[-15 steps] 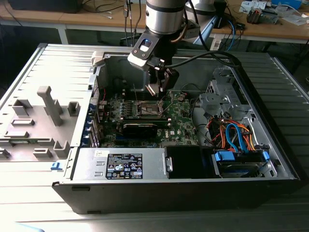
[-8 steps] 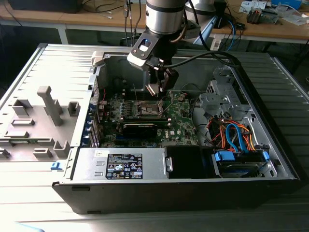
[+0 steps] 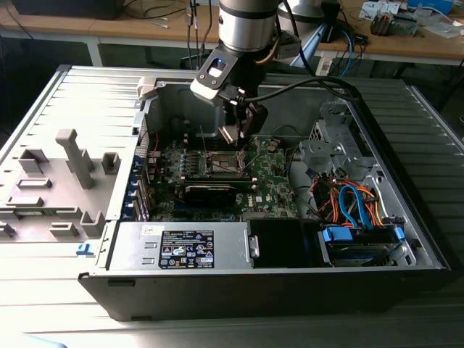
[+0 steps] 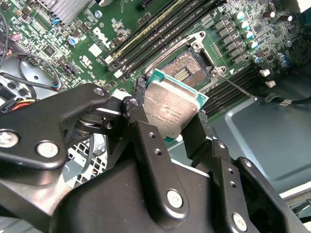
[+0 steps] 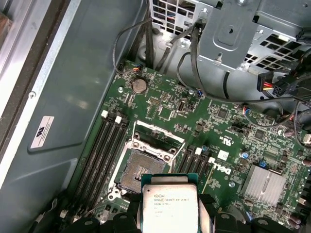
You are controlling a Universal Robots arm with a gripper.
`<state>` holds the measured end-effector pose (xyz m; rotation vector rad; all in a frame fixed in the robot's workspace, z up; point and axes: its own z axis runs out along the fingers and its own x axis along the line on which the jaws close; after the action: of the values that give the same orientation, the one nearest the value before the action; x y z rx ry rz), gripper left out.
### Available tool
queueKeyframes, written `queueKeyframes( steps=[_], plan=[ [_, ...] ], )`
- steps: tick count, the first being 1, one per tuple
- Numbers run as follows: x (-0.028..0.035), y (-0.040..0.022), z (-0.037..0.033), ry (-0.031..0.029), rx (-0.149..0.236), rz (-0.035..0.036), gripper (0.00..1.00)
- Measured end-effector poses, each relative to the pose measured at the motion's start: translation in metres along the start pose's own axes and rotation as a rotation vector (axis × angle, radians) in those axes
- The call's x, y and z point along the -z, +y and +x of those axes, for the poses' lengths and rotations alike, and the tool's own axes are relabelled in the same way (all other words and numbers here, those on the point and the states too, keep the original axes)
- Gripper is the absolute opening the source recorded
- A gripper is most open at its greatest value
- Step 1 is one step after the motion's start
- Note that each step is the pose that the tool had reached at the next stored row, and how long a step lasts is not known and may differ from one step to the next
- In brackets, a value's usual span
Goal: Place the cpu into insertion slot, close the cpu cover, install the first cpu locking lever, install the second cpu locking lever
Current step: 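Place the cpu into insertion slot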
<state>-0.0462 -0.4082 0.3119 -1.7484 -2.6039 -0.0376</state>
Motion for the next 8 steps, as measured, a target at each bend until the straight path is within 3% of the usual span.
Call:
queueKeyframes(
  steps=[8],
  plan=[
    [-0.0001, 0.0000, 0.0000, -0.0001, -0.006, -0.0001, 0.55]
  ],
)
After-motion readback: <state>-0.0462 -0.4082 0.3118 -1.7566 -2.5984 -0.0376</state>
